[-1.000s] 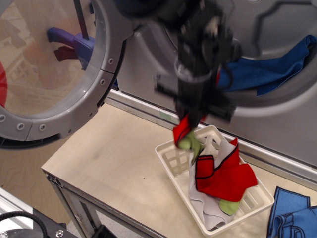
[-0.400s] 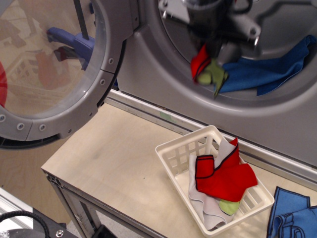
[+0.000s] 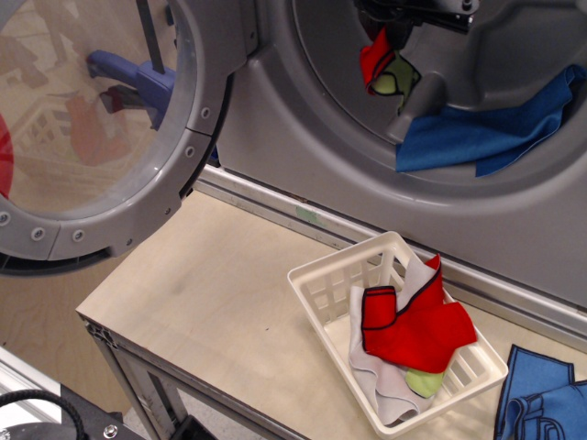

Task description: Put clothes in laundry machine

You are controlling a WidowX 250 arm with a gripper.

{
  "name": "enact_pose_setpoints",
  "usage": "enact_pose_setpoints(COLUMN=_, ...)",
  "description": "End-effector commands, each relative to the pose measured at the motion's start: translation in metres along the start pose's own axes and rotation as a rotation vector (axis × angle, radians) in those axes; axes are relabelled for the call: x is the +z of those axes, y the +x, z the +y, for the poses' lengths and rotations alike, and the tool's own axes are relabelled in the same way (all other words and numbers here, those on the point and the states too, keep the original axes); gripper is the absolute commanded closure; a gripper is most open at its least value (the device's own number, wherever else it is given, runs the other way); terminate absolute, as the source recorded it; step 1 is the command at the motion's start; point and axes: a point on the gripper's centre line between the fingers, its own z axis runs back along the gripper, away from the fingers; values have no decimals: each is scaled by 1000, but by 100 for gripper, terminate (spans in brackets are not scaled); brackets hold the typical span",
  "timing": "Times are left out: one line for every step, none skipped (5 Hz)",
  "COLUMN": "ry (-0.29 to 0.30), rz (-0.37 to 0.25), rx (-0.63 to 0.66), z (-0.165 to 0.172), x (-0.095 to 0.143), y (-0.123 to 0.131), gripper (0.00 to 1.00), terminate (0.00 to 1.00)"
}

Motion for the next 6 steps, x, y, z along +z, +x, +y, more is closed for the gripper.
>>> enact_pose_setpoints(ry=77, rz=-131, rx=7, z=2, x=-33, y=31, gripper=100, terminate=0)
enact_pose_setpoints(ry=143, rz=-175, rx=-11, z=1, x=-45, y=30, gripper=100, terminate=0)
enact_pose_setpoints(ry=177, rz=-149, rx=15, z=2, x=-49, y=30, gripper=0, terminate=0)
enact_pose_setpoints(ry=93, rz=-131, rx=25, z=1, x=-40, y=28, gripper=0, terminate=0)
enact_pose_setpoints(ry=8, rz=-85, rx=53, z=4, x=-26, y=23, gripper=0, terminate=0)
enact_pose_setpoints(ry=-104, rz=20, rx=65, z=2, x=-3, y=1, gripper=0, terminate=0)
